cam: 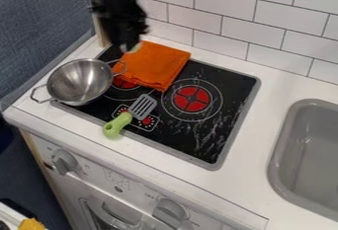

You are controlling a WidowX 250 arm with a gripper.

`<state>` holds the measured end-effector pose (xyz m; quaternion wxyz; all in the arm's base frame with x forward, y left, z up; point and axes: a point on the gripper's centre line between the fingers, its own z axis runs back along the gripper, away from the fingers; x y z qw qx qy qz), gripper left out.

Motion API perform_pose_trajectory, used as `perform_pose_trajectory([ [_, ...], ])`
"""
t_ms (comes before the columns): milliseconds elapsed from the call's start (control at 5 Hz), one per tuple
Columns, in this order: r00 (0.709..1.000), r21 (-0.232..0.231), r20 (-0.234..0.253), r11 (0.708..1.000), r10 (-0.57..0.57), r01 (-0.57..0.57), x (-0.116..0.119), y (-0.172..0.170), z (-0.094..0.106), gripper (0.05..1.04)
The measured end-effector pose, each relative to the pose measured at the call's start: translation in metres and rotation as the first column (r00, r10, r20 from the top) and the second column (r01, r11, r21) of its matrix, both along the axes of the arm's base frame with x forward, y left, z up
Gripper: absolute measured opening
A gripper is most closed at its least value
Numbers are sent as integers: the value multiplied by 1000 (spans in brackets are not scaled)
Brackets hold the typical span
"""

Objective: Put the sushi in the silver pot

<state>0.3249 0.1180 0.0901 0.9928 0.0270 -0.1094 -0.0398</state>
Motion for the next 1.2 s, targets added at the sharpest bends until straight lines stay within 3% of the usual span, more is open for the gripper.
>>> perform_pose_trajectory([
  [200,991,19,-114,998,64,-63,-43,17,-24,491],
  [600,979,26,-170,994,109,-106,-59,40,-44,540],
  [800,980,29,-177,996,89,-86,-60,40,-44,842],
  [1000,983,21,-174,999,53,-50,-57,31,-39,1013],
  [1200,989,14,-144,1000,13,-11,-51,11,-16,1009],
])
